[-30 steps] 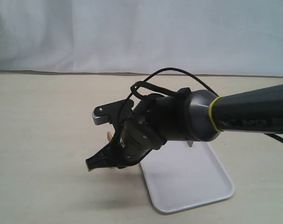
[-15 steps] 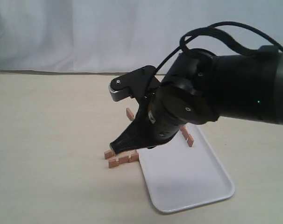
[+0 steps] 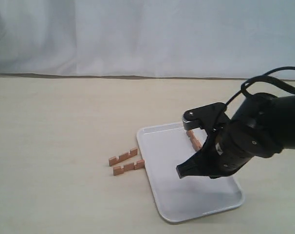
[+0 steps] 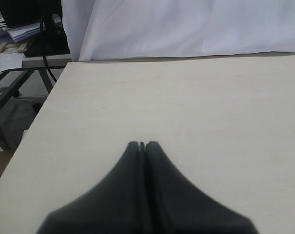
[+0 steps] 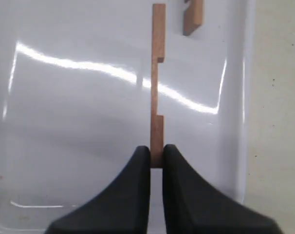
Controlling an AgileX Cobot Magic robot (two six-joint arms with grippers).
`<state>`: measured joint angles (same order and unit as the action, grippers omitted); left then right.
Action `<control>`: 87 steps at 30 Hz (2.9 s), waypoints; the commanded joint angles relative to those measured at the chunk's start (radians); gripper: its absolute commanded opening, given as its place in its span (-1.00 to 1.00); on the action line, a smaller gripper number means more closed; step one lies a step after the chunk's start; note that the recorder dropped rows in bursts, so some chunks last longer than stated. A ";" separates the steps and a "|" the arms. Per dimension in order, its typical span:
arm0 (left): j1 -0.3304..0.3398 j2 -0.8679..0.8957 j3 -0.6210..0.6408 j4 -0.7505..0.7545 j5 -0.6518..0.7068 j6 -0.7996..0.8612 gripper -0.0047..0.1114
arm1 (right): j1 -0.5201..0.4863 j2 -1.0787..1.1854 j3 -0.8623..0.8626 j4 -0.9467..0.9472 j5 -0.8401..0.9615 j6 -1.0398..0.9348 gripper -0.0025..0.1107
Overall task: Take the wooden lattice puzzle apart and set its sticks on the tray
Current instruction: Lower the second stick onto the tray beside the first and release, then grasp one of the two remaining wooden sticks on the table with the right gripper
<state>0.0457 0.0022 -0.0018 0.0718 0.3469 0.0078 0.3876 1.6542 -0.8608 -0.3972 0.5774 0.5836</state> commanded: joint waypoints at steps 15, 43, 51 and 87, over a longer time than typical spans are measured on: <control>-0.001 -0.002 0.002 -0.005 -0.017 -0.001 -0.92 | -0.062 0.090 0.048 0.052 -0.188 0.006 -0.35; -0.001 -0.002 0.002 -0.003 -0.017 -0.001 -0.92 | 0.186 0.266 -0.453 0.261 0.134 -0.734 -0.16; -0.001 -0.002 0.002 -0.005 -0.017 -0.001 -0.92 | 0.176 0.373 -0.534 0.263 0.173 -0.885 -0.16; -0.001 -0.002 0.002 -0.005 -0.017 -0.001 -0.92 | 0.139 0.497 -0.589 0.438 0.104 -1.211 -0.30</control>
<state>0.0457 0.0022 -0.0018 0.0718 0.3469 0.0078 0.5322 2.1479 -1.4446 0.0328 0.7081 -0.6151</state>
